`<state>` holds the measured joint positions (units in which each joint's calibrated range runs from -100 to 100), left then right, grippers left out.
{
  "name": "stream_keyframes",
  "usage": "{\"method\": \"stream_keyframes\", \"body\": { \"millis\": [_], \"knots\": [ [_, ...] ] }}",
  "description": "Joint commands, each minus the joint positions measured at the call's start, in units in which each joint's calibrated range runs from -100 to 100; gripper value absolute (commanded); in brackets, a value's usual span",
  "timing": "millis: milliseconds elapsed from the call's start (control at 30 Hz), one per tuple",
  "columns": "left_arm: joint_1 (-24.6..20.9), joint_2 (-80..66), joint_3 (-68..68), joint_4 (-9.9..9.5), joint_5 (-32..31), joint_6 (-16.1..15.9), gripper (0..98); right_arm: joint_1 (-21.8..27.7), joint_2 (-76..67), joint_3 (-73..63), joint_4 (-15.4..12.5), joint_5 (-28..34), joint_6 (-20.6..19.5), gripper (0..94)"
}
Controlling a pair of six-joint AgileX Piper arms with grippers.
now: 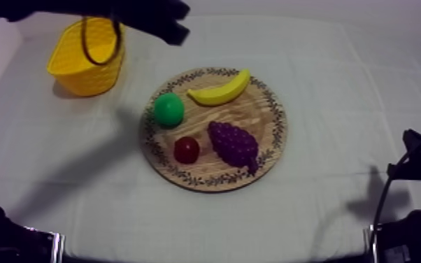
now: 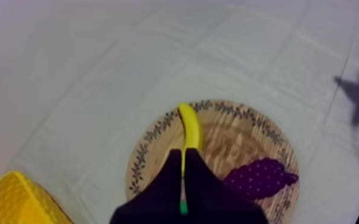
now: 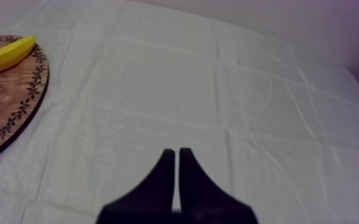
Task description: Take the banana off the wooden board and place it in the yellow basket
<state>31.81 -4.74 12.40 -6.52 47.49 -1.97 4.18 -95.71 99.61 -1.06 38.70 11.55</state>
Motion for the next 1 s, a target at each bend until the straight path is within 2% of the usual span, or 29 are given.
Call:
{"method": "stream_keyframes", "body": {
  "millis": [0, 233, 567, 633, 767, 800, 867, 967],
  "knots": [
    [0.02, 4.65, -0.09, 0.05, -0.55, -0.05, 0.1, 0.03, -0.05, 0.05, 0.01, 0.01, 0.00, 0.4],
    [-0.18, 13.19, -4.61, 0.66, 1.91, -1.42, 0.1, 0.03, -0.05, 0.05, 0.01, 0.01, 0.00, 0.4],
    [-1.47, 20.06, -8.52, 0.21, 4.67, -2.81, 3.2, 0.03, -0.05, 0.05, 0.01, 0.01, 0.00, 0.4],
    [-1.68, 20.45, -8.48, 0.24, 4.69, -3.08, 18.0, 0.03, -0.05, 0.05, 0.01, 0.01, 0.00, 0.4],
    [-1.83, 20.77, -8.15, 0.32, 4.53, -2.92, 61.0, 0.03, -0.05, 0.05, 0.01, 0.01, 0.00, 0.4],
    [-1.84, 20.76, -8.02, 0.34, 4.48, -2.75, 67.6, 0.03, -0.05, 0.05, 0.01, 0.01, 0.00, 0.4],
    [-1.86, 20.72, -7.62, 0.42, 4.09, -2.50, 74.8, 0.03, -0.05, 0.05, 0.01, 0.01, 0.00, 0.4],
    [-1.87, 20.75, -6.91, 0.67, 3.32, -2.37, 79.5, 0.03, -0.05, 0.05, 0.01, 0.01, 0.00, 0.4]
  ]
}}
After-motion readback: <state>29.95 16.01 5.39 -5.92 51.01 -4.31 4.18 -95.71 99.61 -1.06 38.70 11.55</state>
